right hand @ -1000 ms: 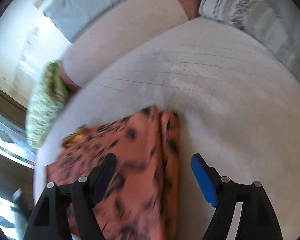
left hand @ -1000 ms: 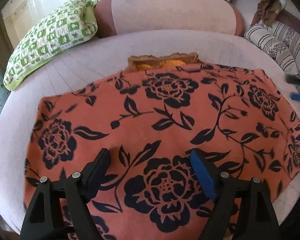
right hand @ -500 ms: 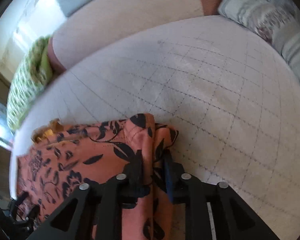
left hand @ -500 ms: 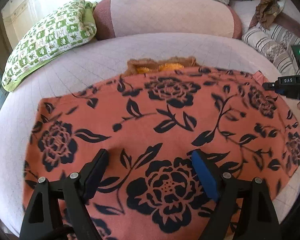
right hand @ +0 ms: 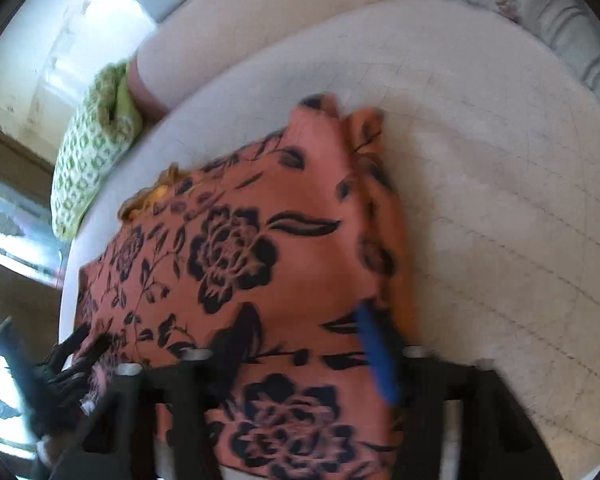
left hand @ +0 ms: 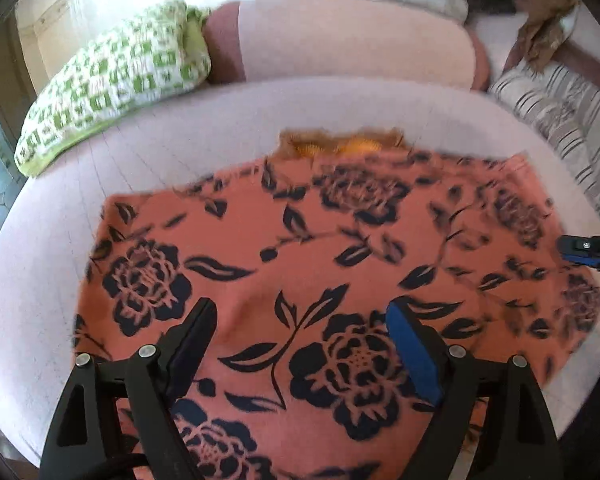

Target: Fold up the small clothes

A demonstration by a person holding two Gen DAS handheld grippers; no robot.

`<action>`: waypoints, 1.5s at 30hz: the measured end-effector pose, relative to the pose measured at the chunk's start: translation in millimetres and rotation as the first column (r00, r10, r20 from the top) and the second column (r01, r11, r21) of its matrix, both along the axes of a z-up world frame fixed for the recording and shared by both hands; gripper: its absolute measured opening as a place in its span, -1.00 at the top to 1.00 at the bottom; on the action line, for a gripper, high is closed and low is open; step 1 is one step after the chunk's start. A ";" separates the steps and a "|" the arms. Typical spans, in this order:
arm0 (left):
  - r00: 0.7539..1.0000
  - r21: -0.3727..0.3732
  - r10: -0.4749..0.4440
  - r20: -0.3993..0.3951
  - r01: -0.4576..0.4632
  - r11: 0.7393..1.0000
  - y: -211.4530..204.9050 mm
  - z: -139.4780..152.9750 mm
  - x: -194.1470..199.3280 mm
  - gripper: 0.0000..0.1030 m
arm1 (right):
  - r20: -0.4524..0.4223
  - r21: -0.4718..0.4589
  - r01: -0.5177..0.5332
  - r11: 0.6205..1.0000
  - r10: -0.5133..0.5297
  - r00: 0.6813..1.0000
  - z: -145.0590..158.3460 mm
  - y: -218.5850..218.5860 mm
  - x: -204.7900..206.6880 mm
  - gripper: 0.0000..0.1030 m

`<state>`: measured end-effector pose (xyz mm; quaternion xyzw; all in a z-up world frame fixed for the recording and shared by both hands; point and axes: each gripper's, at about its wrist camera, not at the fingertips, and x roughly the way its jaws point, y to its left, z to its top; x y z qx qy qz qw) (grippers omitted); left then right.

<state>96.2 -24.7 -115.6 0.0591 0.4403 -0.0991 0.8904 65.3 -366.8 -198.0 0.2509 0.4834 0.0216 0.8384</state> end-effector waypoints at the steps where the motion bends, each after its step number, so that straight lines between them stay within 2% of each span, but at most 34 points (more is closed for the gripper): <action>1: 1.000 0.003 -0.007 0.021 0.007 1.000 0.9 3.9 -4.7 -0.70 | 0.024 0.031 0.016 0.999 -0.017 1.000 10.6 -2.4 -6.8 0.00; 3: 0.999 0.012 -0.014 0.033 0.014 1.000 2.0 6.6 -11.4 -0.70 | 0.109 0.041 0.027 0.999 -0.031 0.994 39.2 -2.2 -20.2 -0.17; 5: 0.999 0.004 -0.016 0.028 0.016 1.000 2.7 4.7 -14.0 -0.70 | 0.149 0.063 -0.004 0.998 -0.006 0.989 50.5 4.0 -29.5 -0.30; 7: 1.000 0.004 -0.008 0.014 0.008 1.000 2.3 0.9 -13.7 -0.70 | 0.133 0.110 -0.064 0.992 0.049 0.990 40.7 16.7 -34.0 -0.34; 8: 1.000 0.001 -0.008 0.009 0.008 1.000 1.4 -0.6 -14.2 -0.70 | 0.099 0.113 -0.076 0.991 0.064 0.993 25.9 22.7 -33.8 -0.34; 9: 1.000 0.010 -0.010 0.004 0.010 1.000 -0.4 -4.5 -12.7 -0.70 | 0.011 0.089 -0.055 0.995 0.054 0.998 -2.6 21.8 -33.2 -0.35; 10: 1.000 0.018 -0.014 -0.007 0.014 1.000 -1.9 -9.6 -11.0 -0.70 | -0.028 0.123 -0.036 0.992 0.040 0.999 -21.5 18.6 -39.3 -0.17; 11: 0.999 0.036 -0.016 -0.045 0.017 0.999 -2.6 -19.1 -7.1 -0.70 | 0.004 0.148 -0.005 0.989 0.005 1.000 -21.5 12.9 -46.3 -0.05; 12: 0.996 0.046 -0.010 -0.085 0.014 0.999 -1.1 -28.1 -4.2 -0.70 | 0.013 0.169 0.001 0.986 -0.003 1.000 -12.9 10.9 -48.9 -0.05; 13: 0.998 0.033 -0.008 -0.066 0.010 0.999 0.2 -25.2 -5.7 -0.70 | 0.019 0.168 -0.002 0.986 -0.002 1.000 -4.6 11.7 -46.6 -0.11; 15: 0.999 0.028 -0.009 -0.047 0.010 1.000 -1.7 -15.0 -7.5 -0.70 | 0.070 0.108 -0.020 0.994 0.012 0.997 19.0 11.4 -41.4 -0.20; 18: 0.999 0.010 -0.020 0.028 0.020 1.000 -4.5 0.2 -12.1 -0.70 | 0.095 0.051 -0.013 0.999 0.008 0.995 34.1 2.8 -11.8 -0.25; 19: 0.999 0.003 -0.025 0.034 0.025 1.000 -5.7 1.0 -11.7 -0.70 | 0.087 -0.001 0.006 1.000 -0.006 0.996 37.6 -4.6 2.1 -0.26; 21: 1.000 0.014 -0.029 -0.008 0.029 0.999 -9.2 -9.5 -6.2 -0.70 | 0.054 -0.101 0.028 0.995 -0.023 0.998 34.3 -14.4 31.3 -0.26; 22: 0.999 0.031 -0.027 -0.035 0.028 0.999 -10.2 -17.6 -3.1 -0.70 | 0.026 -0.121 0.041 0.992 -0.038 0.999 27.7 -19.6 46.0 -0.26; 24: 0.999 0.026 -0.027 -0.047 0.028 0.999 -8.8 -25.7 -0.1 -0.70 | -0.011 -0.079 0.042 0.996 -0.043 0.999 11.5 -30.0 67.3 -0.25; 27: 0.999 0.022 -0.039 -0.029 0.040 0.999 -8.9 -27.5 -0.4 -0.70 | 0.001 -0.055 0.010 0.998 -0.010 1.000 3.9 -28.7 92.3 -0.25; 28: 0.999 0.021 -0.041 -0.027 0.041 0.999 -8.1 -28.1 -0.2 -0.70 | -0.005 -0.045 0.005 0.999 -0.005 1.000 1.3 -27.9 98.3 -0.19; 29: 0.999 0.018 -0.041 -0.026 0.041 0.999 -7.7 -28.4 0.5 -0.71 | -0.008 -0.024 0.000 1.000 0.000 1.000 -1.3 -28.1 104.8 0.35; 30: 0.999 0.014 -0.041 -0.026 0.041 0.999 -7.6 -28.2 0.3 -0.71 | -0.003 -0.037 0.001 0.999 -0.001 1.000 0.0 -29.3 105.6 0.56; 32: 0.999 0.010 -0.047 -0.014 0.047 0.999 -7.2 -29.5 -0.8 -0.72 | 0.050 -0.065 0.019 0.998 -0.016 0.999 10.0 -29.8 98.9 0.63; 33: 0.999 0.010 -0.049 -0.004 0.049 0.999 -7.1 -30.7 -1.6 -0.74 | 0.080 -0.083 0.029 0.996 -0.023 0.997 12.6 -28.1 97.5 0.63; 35: 0.999 0.015 -0.042 0.009 0.042 0.999 -9.6 -33.0 -3.2 -0.76 | 0.012 -0.110 0.018 0.994 -0.017 1.000 -9.8 -28.6 102.9 0.62; 37: 0.999 0.024 -0.040 -0.002 0.040 0.999 -11.0 -30.9 -1.4 -0.76 | 0.033 -0.077 0.032 0.996 -0.030 0.999 -14.0 -30.9 101.6 0.52; 39: 0.999 0.006 -0.039 -0.025 0.039 0.999 -8.0 -27.1 1.9 -0.76 | 0.058 -0.058 0.062 0.996 -0.059 0.997 -1.0 -32.2 94.7 0.32; 41: 1.000 -0.008 -0.025 -0.015 0.025 1.000 -3.6 -18.9 1.0 -0.76 | 0.084 -0.103 0.067 0.992 -0.058 0.995 16.7 -26.5 87.4 0.06; 45: 1.000 -0.031 0.001 0.029 0.000 1.000 8.8 -1.1 -9.1 -0.76 | 0.135 -0.088 0.025 0.996 -0.013 0.991 49.2 -3.1 63.7 0.03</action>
